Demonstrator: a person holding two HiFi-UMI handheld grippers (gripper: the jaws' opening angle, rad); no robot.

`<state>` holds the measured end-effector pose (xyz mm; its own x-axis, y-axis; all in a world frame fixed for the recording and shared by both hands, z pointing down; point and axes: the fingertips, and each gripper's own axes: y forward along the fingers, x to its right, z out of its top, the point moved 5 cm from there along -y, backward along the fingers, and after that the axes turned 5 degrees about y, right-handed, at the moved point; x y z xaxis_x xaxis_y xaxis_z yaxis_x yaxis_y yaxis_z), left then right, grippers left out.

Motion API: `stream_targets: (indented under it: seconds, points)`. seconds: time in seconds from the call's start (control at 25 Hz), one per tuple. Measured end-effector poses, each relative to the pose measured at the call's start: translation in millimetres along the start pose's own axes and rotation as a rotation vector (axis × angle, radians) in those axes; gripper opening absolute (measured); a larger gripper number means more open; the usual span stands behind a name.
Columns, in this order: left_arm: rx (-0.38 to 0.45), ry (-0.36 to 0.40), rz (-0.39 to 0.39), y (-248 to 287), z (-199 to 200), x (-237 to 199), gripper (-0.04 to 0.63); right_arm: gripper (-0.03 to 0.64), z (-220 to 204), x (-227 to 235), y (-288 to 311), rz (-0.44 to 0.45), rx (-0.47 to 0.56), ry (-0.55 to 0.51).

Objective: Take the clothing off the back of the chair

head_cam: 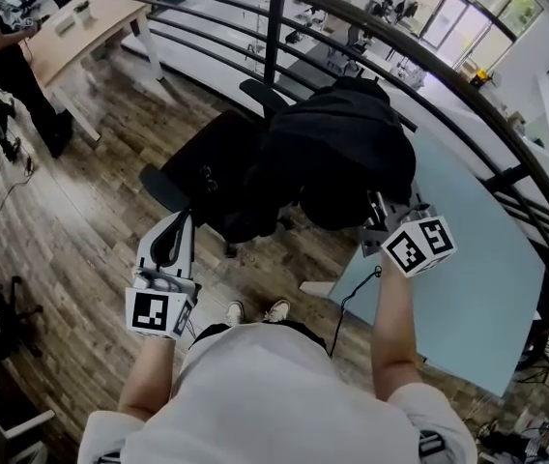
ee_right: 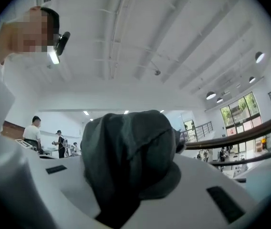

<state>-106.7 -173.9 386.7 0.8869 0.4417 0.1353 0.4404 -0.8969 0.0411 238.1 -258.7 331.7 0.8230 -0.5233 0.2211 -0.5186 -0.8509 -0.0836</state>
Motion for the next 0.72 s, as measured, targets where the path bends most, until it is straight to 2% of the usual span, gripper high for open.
stream_targets:
  seconds: [0.12, 0.28, 0.44, 0.72]
  points:
    - [-0.004, -0.003, 0.007, -6, -2, -2, 0.028, 0.080, 19, -11, 11, 0.005, 0.034, -0.058]
    - [-0.001, -0.012, 0.002, -14, -6, -3, 0.028, 0.080, 39, -16, 12, -0.003, 0.108, -0.022]
    - [0.012, -0.023, -0.014, -14, -5, -7, 0.028, 0.080, 76, -24, 11, 0.004, 0.189, -0.014]
    - [0.045, -0.037, -0.030, -20, -1, -23, 0.028, 0.080, 144, -40, -7, -0.039, 0.278, -0.102]
